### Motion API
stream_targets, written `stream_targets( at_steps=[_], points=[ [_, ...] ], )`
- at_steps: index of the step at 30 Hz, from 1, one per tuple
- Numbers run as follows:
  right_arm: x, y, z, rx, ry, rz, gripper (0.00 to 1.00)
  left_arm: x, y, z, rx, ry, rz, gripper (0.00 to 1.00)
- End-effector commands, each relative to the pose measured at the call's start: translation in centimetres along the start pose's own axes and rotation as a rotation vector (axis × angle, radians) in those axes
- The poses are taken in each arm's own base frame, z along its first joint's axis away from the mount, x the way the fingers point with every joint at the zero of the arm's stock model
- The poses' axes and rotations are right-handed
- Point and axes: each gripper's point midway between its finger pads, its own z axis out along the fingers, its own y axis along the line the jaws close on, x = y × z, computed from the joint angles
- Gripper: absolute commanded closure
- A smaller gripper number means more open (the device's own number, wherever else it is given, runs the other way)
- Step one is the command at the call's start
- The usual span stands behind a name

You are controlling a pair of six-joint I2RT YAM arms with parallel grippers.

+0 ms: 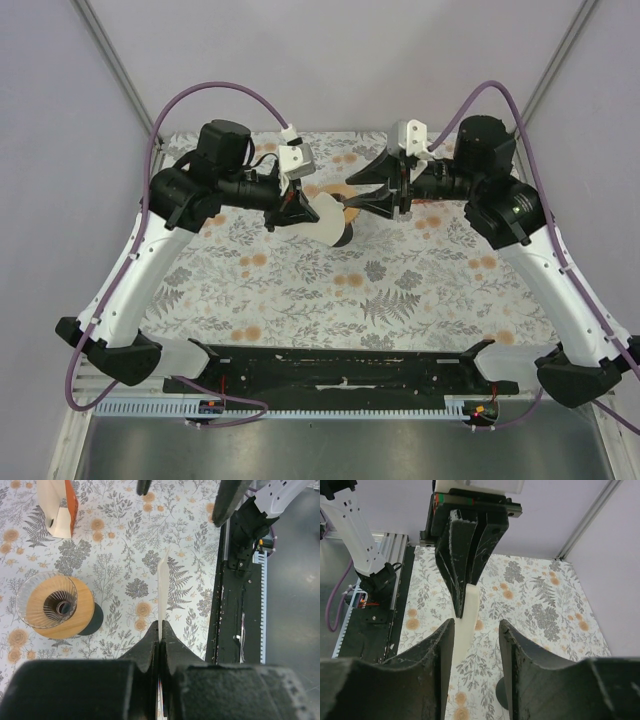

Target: Place the coffee filter in the dripper

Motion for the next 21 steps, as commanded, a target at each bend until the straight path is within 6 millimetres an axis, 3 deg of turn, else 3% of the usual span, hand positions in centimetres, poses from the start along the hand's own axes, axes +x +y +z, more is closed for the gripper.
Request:
stream_targets(
  at_steps=[1,5,21],
  points=[
    [-1.3,-0.3,1.0,-0.034,-0.016,0.043,0.55,-0.5,-1.1,-0.6,0.025,-0.016,0.065,0.98],
    [-1.5,-0.5,1.6,-0.059,-0.021,0.064,0.63,-0.5,-1.2,-0.6,0.028,-0.017,0.072,0.98],
    [-0.3,-0.7,2.4,-0.06,0.01,0.075,0.68,-0.6,-1.3,-0.5,0.034,-0.016,0.076,0.98]
  ],
)
